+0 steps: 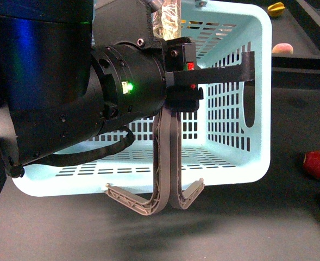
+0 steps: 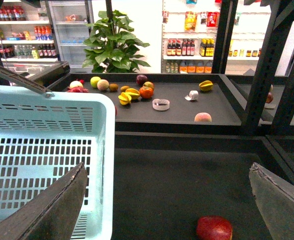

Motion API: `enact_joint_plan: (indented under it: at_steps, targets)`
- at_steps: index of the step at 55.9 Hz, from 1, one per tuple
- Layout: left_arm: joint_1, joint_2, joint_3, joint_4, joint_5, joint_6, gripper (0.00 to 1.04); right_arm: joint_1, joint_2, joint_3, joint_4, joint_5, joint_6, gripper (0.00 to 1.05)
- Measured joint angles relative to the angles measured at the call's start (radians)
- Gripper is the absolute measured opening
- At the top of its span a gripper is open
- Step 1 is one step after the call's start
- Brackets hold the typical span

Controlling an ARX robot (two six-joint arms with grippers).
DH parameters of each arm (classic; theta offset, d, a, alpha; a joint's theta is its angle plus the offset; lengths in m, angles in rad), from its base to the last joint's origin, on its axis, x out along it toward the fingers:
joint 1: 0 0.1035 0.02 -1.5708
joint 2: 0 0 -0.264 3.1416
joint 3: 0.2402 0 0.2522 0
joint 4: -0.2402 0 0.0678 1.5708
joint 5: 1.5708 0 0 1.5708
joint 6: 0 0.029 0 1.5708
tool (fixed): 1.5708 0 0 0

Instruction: Pick mango with right arm and hold basket with left

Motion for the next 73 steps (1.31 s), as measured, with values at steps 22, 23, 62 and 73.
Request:
enact_joint_plan:
  at_steps: [22,23,62,73]
  targets:
    - [0.0,0.0,0.0,0.0,0.0,-0.001,0.06,-0.024,0.168,0.002,0.095,-0.043,0.017,0.97]
    - [0.0,0.0,0.0,0.0,0.0,0.0,0.06,-0.027,0.19,0.002,0.113,-0.05,0.017,0.97]
    - [0.0,-0.002,0.0,0.0,0.0,-0.001,0.06,-0.42,2.075,0.294,1.091,-0.283,-0.211,0.97]
    - [0.0,-0.002,0.0,0.0,0.001,-0.001,0.06,-0.475,2.307,0.405,1.077,-0.3,-0.259,0.97]
